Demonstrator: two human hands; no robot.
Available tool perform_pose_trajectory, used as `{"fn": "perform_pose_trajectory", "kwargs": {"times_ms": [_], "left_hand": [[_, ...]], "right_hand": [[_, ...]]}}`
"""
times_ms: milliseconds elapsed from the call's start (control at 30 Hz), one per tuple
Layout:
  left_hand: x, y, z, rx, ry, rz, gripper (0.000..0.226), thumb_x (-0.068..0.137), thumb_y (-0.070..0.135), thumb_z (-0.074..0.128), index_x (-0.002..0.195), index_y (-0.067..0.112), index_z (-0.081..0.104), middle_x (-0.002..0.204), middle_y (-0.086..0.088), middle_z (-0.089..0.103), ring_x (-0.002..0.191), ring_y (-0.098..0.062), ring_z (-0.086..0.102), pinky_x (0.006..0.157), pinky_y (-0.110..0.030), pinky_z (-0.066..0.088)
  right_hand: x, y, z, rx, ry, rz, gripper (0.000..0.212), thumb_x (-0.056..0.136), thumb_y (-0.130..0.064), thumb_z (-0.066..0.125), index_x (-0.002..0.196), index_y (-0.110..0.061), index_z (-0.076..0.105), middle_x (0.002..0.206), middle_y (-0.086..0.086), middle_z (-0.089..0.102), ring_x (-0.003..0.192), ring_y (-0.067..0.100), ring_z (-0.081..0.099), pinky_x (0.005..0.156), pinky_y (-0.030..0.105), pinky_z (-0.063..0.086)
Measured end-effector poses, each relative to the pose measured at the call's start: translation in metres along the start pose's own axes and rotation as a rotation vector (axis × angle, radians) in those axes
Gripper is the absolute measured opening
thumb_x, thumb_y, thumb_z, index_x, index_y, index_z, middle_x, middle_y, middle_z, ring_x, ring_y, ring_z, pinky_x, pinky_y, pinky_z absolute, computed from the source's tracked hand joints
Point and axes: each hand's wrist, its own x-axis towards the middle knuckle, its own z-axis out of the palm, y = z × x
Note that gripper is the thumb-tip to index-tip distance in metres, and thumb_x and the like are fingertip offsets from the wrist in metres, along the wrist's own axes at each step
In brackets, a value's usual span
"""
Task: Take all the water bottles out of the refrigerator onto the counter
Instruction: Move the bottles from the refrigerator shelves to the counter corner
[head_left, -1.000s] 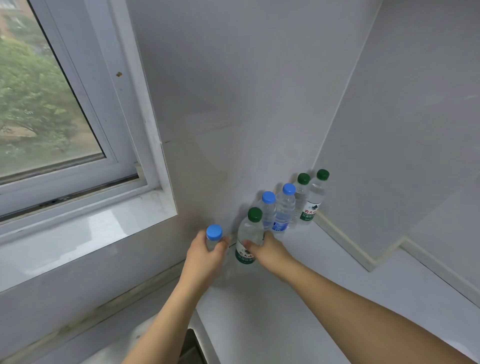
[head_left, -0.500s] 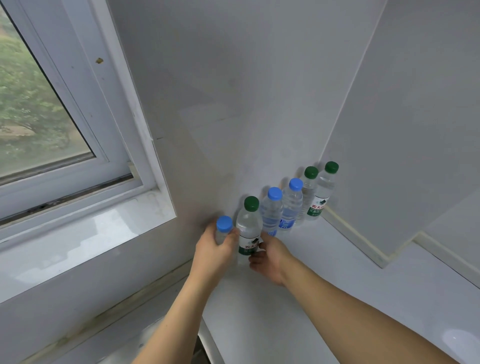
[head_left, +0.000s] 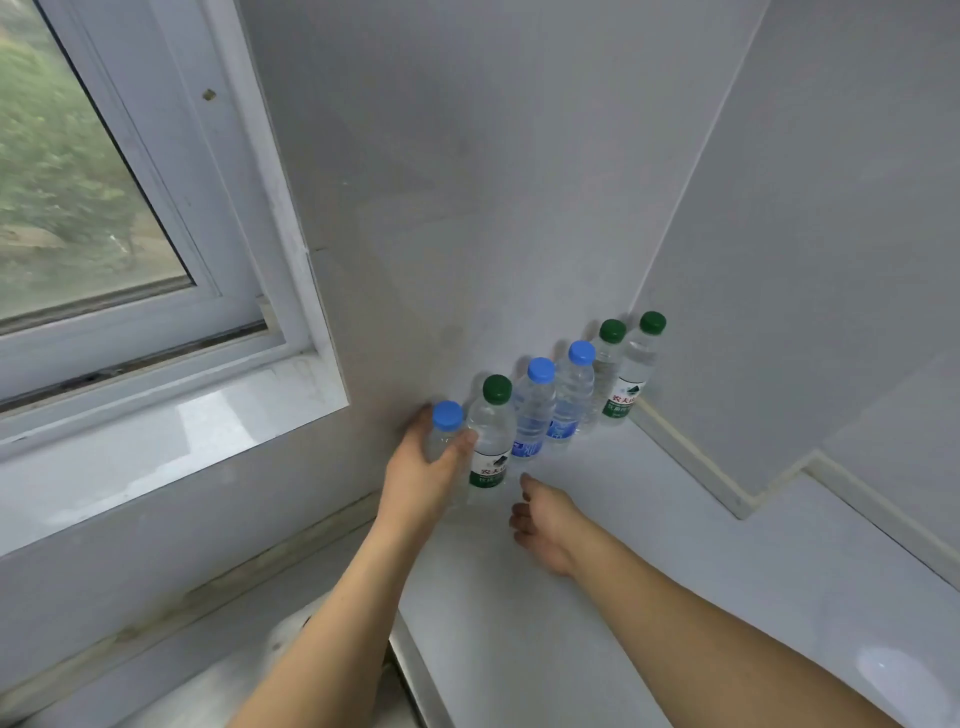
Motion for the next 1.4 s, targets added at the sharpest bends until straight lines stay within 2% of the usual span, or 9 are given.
{"fn": "perform_pose_trajectory", "kwargs": {"times_ms": [133, 233, 300, 367, 433, 633, 833, 1133, 1400], "left_hand": [[-0.030, -0.024, 0.009, 0.032, 0.146, -0.036, 0.077, 0.088, 0.043, 0.068, 0.150, 0.016, 0.032, 0.153, 0.001, 0.038, 0.139, -0.016, 0.038, 0.114, -0.035, 0.031], [-0.066, -0.040, 0.025, 0.115, 0.285, -0.013, 0.069, 0.096, 0.036, 0.058, 0.152, 0.012, 0.026, 0.156, -0.004, 0.030, 0.143, -0.018, 0.029, 0.111, -0.026, 0.022], [-0.086, -0.051, 0.039, 0.177, 0.285, 0.073, 0.066, 0.098, 0.031, 0.055, 0.152, 0.012, 0.023, 0.157, -0.005, 0.027, 0.145, -0.017, 0.024, 0.115, -0.026, 0.019], [-0.103, -0.060, 0.058, 0.256, 0.159, 0.192, 0.065, 0.098, 0.029, 0.053, 0.153, 0.013, 0.021, 0.160, -0.003, 0.022, 0.148, -0.014, 0.018, 0.119, -0.030, 0.018], [-0.115, -0.065, 0.078, 0.369, 0.011, 0.331, 0.063, 0.099, 0.030, 0.050, 0.153, 0.012, 0.023, 0.160, -0.004, 0.022, 0.149, -0.011, 0.013, 0.121, -0.032, 0.016], [-0.133, -0.053, 0.146, 0.564, -0.334, 0.669, 0.057, 0.100, 0.036, 0.038, 0.147, 0.004, 0.035, 0.154, -0.012, 0.036, 0.146, -0.029, 0.026, 0.118, -0.041, 0.025], [-0.193, -0.036, 0.225, 0.747, -0.673, 1.055, 0.056, 0.100, 0.035, 0.039, 0.148, 0.005, 0.035, 0.154, -0.009, 0.038, 0.147, -0.025, 0.024, 0.120, -0.043, 0.022], [-0.364, 0.005, 0.306, 0.814, -0.977, 1.476, 0.054, 0.099, 0.035, 0.035, 0.143, 0.005, 0.045, 0.152, -0.012, 0.041, 0.143, -0.031, 0.034, 0.116, -0.042, 0.019], [-0.556, 0.034, 0.335, 0.795, -1.139, 1.674, 0.076, 0.091, 0.049, -0.002, 0.156, 0.012, 0.012, 0.164, -0.005, 0.008, 0.152, -0.023, 0.000, 0.118, -0.034, -0.013]], "right_hand": [[-0.023, 0.017, -0.035, -0.086, 0.051, -0.026, 0.048, 0.102, -0.033, 0.044, 0.143, -0.009, 0.038, 0.127, 0.007, 0.051, 0.120, 0.026, 0.048, 0.109, 0.036, 0.033], [-0.039, 0.030, -0.068, -0.171, 0.125, -0.103, 0.025, 0.100, -0.025, 0.047, 0.122, -0.013, 0.050, 0.091, -0.001, 0.053, 0.095, 0.020, 0.053, 0.091, 0.030, 0.038], [-0.048, 0.041, -0.090, -0.289, 0.195, -0.160, 0.033, 0.099, -0.023, 0.048, 0.128, -0.008, 0.051, 0.104, 0.003, 0.058, 0.097, 0.020, 0.056, 0.088, 0.029, 0.039], [-0.060, 0.051, -0.111, -0.396, 0.276, -0.193, 0.051, 0.098, -0.024, 0.048, 0.145, -0.008, 0.038, 0.140, 0.008, 0.048, 0.127, 0.026, 0.047, 0.101, 0.030, 0.036], [-0.073, 0.061, -0.132, -0.478, 0.337, -0.232, 0.053, 0.099, -0.023, 0.047, 0.148, -0.010, 0.032, 0.152, 0.009, 0.037, 0.136, 0.025, 0.040, 0.106, 0.031, 0.032], [-0.118, 0.090, -0.205, -0.662, 0.502, -0.295, 0.054, 0.098, -0.020, 0.046, 0.148, -0.010, 0.031, 0.152, 0.008, 0.034, 0.134, 0.023, 0.041, 0.107, 0.028, 0.031], [-0.182, 0.132, -0.284, -0.748, 0.623, -0.281, 0.059, 0.098, -0.022, 0.046, 0.151, -0.008, 0.025, 0.157, 0.006, 0.026, 0.143, 0.020, 0.027, 0.117, 0.031, 0.025], [-0.338, 0.256, -0.398, -0.586, 0.878, -0.145, 0.062, 0.097, -0.021, 0.048, 0.151, -0.006, 0.021, 0.158, 0.007, 0.020, 0.146, 0.021, 0.020, 0.118, 0.031, 0.021], [-0.497, 0.388, -0.449, -0.431, 1.118, -0.090, 0.056, 0.091, -0.019, 0.052, 0.143, -0.009, 0.036, 0.145, 0.009, 0.039, 0.134, 0.025, 0.038, 0.110, 0.036, 0.035]]}}
